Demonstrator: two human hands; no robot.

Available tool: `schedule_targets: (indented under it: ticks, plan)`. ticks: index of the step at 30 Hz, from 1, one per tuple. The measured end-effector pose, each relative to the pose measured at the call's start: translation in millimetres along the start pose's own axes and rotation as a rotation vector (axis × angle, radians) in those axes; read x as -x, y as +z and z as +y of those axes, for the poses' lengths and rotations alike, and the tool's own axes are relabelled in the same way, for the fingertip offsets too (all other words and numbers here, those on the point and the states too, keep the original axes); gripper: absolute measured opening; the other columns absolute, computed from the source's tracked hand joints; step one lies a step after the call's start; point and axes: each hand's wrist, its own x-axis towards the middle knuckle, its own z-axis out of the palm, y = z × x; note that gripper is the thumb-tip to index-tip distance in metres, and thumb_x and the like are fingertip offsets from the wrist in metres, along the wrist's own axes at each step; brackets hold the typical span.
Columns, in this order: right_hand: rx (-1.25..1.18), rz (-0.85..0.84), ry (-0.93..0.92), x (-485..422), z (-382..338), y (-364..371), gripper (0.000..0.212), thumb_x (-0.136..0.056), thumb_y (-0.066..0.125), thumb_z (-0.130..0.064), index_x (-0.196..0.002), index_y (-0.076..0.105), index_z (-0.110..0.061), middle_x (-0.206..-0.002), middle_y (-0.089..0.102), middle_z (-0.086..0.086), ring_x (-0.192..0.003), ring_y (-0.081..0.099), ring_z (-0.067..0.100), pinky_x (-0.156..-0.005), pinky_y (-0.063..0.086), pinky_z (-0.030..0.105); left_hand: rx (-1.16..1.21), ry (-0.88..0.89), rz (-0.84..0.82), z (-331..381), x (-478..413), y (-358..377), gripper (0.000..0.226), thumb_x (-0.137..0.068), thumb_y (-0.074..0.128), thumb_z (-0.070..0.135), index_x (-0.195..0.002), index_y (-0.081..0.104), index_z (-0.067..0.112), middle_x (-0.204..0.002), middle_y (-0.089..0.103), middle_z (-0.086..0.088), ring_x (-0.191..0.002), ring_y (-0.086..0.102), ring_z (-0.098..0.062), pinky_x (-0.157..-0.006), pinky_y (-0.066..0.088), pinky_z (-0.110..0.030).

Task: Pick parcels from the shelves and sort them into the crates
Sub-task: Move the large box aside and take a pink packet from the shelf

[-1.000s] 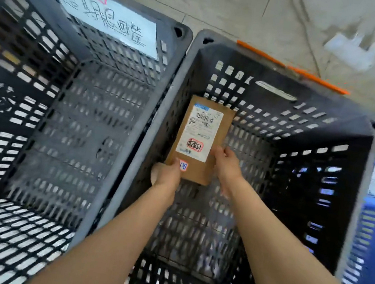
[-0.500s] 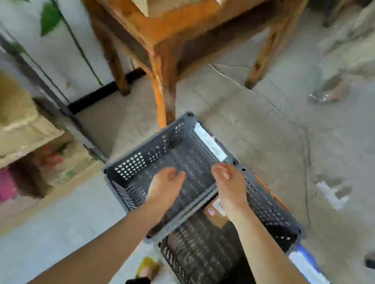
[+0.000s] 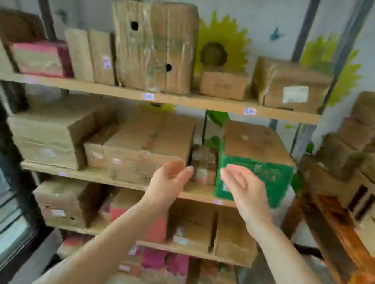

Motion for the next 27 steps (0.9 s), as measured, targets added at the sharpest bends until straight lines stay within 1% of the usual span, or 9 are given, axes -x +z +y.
schedule_targets:
  ticks: [3,5,8,12,15,18,22,25,27]
  plan:
    - [-0.018,-0.087,-0.154,-24,-66,88,0.029,-0.087,0.061,-0.026,-0.113,0.06,-0.012,-0.106,0.064,-0.002,-0.092,0.057,-0.005,-0.074,0.041,-0.003,0.008,0.102,0.153,21,-21,-115,0.037,-0.089,0.058,0.028,-0.123,0.056,0.012,-0.115,0.063,-0.001,-0.097,0.055,-0.008,-0.078,0.04,-0.016]
    - [-0.03,-0.108,-0.245,-39,-110,141,0.033,-0.086,0.062,-0.029,-0.114,0.06,-0.012,-0.107,0.063,-0.003,-0.097,0.058,0.001,-0.08,0.044,0.004,0.008,0.16,0.212,36,-36,-187,0.034,-0.089,0.058,0.029,-0.121,0.055,0.016,-0.113,0.062,0.002,-0.096,0.055,-0.008,-0.076,0.043,-0.013]
    - [-0.042,-0.128,-0.362,-59,-174,205,0.036,-0.086,0.06,-0.035,-0.117,0.056,-0.017,-0.109,0.059,-0.008,-0.098,0.057,0.003,-0.085,0.046,0.016,-0.055,0.254,0.296,66,-62,-281,0.041,-0.089,0.057,0.033,-0.126,0.054,0.014,-0.115,0.06,0.003,-0.101,0.053,-0.009,-0.084,0.04,-0.021]
    - [-0.026,-0.075,-0.496,-96,-248,263,0.044,-0.086,0.059,-0.038,-0.123,0.054,-0.015,-0.116,0.057,-0.003,-0.104,0.056,0.007,-0.094,0.045,0.025,-0.109,0.361,0.381,109,-105,-372,0.047,-0.091,0.055,0.032,-0.133,0.048,0.011,-0.121,0.058,0.0,-0.102,0.05,-0.008,-0.082,0.038,-0.019]
    - [-0.018,0.017,-0.579,-131,-294,290,0.047,-0.085,0.061,-0.04,-0.123,0.054,-0.013,-0.124,0.059,0.004,-0.109,0.055,0.012,-0.096,0.044,0.029,-0.154,0.425,0.429,133,-138,-423,0.05,-0.092,0.053,0.034,-0.136,0.045,0.011,-0.131,0.055,-0.004,-0.103,0.048,-0.009,-0.086,0.035,-0.023]
    - [0.005,0.135,-0.665,-167,-336,309,0.047,-0.087,0.06,-0.037,-0.125,0.053,-0.011,-0.129,0.056,0.006,-0.113,0.052,0.012,-0.089,0.039,0.023,-0.177,0.493,0.49,152,-177,-468,0.05,-0.092,0.053,0.033,-0.135,0.046,0.009,-0.129,0.056,-0.006,-0.104,0.051,-0.014,-0.084,0.036,-0.025]
    - [0.022,0.295,-0.749,-218,-381,327,0.046,-0.089,0.058,-0.036,-0.126,0.052,-0.01,-0.134,0.053,0.005,-0.124,0.047,0.015,-0.091,0.034,0.022,-0.225,0.566,0.584,180,-237,-523,0.047,-0.091,0.053,0.031,-0.132,0.048,0.009,-0.125,0.057,-0.007,-0.101,0.054,-0.018,-0.077,0.04,-0.024]
    - [0.081,0.51,-0.81,-257,-411,335,0.047,-0.089,0.057,-0.036,-0.128,0.05,-0.01,-0.137,0.048,0.006,-0.128,0.043,0.02,-0.095,0.032,0.025,-0.187,0.576,0.677,204,-280,-557,0.053,-0.09,0.054,0.032,-0.135,0.043,0.006,-0.132,0.053,-0.01,-0.111,0.053,-0.024,-0.08,0.04,-0.025]
    - [0.071,0.668,-0.829,-276,-426,336,0.053,-0.087,0.059,-0.036,-0.132,0.045,-0.009,-0.137,0.046,0.008,-0.127,0.044,0.023,-0.096,0.035,0.028,-0.188,0.594,0.749,215,-305,-573,0.048,-0.09,0.054,0.032,-0.126,0.048,0.001,-0.126,0.056,-0.015,-0.105,0.055,-0.028,-0.074,0.041,-0.028]
